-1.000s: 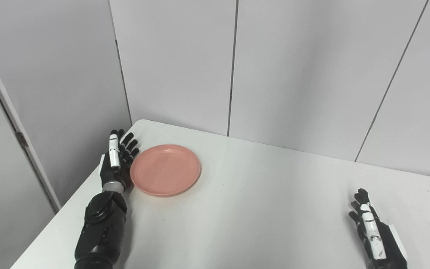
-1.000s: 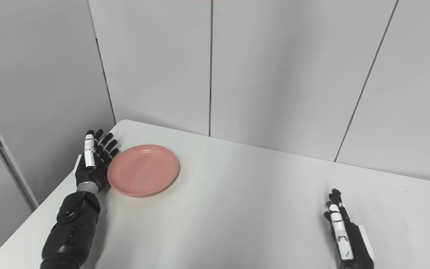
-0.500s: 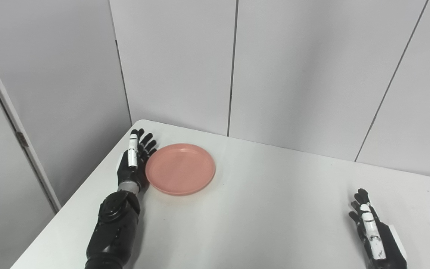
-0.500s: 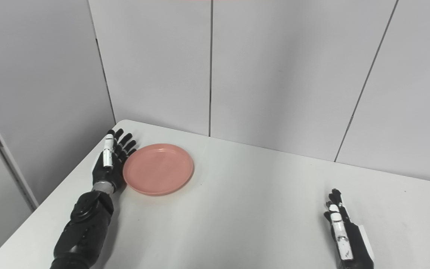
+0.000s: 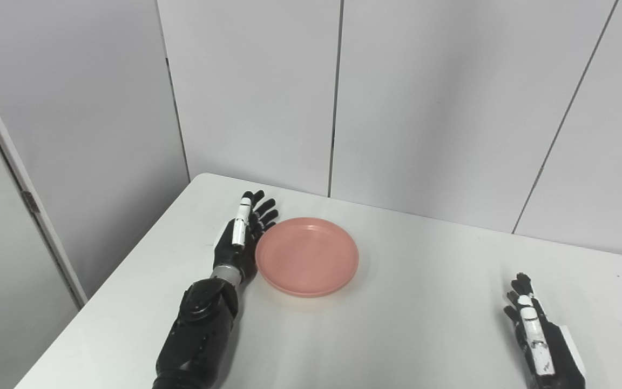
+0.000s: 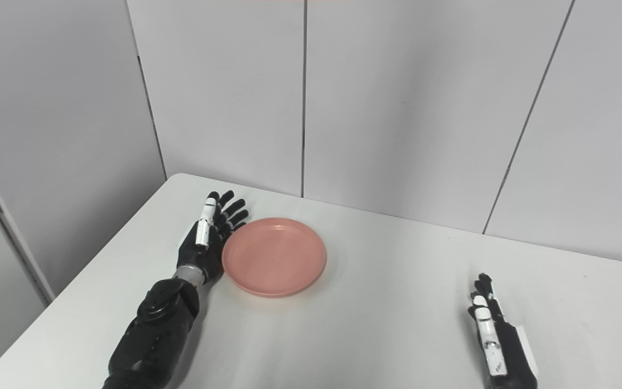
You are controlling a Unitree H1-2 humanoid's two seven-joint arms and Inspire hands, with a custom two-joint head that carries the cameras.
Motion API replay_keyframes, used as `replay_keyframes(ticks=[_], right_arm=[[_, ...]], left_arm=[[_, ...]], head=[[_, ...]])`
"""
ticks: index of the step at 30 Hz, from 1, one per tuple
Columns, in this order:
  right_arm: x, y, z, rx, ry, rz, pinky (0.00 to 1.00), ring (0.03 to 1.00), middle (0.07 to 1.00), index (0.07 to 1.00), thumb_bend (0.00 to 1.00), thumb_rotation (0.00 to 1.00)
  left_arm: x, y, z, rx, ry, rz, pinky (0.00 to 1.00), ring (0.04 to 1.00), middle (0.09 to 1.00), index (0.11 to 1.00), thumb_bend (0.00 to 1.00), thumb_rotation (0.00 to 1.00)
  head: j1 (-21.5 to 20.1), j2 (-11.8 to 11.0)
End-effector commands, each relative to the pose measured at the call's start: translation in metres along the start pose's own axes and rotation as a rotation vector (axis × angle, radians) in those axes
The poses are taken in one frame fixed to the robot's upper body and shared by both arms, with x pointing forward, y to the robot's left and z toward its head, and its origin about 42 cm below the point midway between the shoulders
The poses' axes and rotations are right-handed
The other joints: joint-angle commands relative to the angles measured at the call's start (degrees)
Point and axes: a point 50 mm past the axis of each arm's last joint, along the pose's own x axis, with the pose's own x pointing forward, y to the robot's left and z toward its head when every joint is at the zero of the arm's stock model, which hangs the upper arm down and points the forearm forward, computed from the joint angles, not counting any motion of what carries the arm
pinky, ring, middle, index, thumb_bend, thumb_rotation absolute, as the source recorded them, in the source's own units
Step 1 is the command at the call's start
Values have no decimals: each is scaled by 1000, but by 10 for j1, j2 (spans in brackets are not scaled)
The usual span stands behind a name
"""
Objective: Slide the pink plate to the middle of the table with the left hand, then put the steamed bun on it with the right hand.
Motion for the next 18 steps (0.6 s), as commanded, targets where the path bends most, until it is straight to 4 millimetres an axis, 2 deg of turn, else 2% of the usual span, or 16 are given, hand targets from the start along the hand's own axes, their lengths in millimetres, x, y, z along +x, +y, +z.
replay_keyframes(ticks=[1,6,18], right_arm=[[-2,2,-2,-4,21,-4,1000,994,1000,1000,156,1000],[-3,7,-1,-4,28,-9,1000,991,997,1000,157,1000],[-3,23,-5,-33,29,-15,968,966,984,1000,208,1000]], left_arm=[[-5,-9,-18,-5,94,-31,930,898,898,912,499,1000],[-12,-25,-24,-7,123,-103,908,904,900,911,498,1000],[-36,-56,-32,-20,178,-278,974,944,948,954,468,1000]], head=[[-6,2],[-37,6],[-119,13]])
